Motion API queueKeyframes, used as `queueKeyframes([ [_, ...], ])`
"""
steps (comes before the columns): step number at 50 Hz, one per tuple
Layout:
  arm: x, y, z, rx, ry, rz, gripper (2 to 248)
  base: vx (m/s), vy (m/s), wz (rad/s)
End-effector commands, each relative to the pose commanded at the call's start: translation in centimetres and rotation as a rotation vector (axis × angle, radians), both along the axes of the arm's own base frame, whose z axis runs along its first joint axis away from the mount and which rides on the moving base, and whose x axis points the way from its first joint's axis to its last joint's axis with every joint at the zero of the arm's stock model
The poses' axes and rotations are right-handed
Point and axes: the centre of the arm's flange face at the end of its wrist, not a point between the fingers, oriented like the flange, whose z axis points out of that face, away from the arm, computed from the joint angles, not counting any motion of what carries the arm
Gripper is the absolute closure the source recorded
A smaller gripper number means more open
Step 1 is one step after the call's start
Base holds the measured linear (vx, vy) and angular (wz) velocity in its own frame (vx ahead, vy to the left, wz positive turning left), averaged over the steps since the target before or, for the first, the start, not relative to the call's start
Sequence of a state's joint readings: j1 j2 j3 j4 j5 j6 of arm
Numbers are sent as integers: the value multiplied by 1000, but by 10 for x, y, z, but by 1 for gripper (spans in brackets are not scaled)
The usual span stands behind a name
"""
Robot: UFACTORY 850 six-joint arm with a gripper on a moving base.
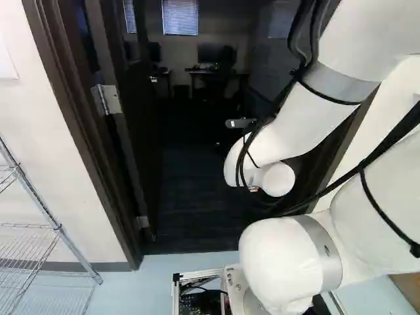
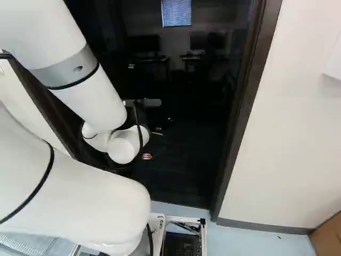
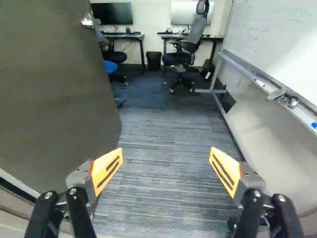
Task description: Open the door and move inside
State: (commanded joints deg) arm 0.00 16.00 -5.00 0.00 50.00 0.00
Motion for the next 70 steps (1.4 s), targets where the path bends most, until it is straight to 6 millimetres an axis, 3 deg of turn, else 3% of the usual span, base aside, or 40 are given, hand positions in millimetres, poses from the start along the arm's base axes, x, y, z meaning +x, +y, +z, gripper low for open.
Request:
queueKeyframes([
  [70, 0, 0, 0, 0, 0, 0, 3, 112, 4, -4],
])
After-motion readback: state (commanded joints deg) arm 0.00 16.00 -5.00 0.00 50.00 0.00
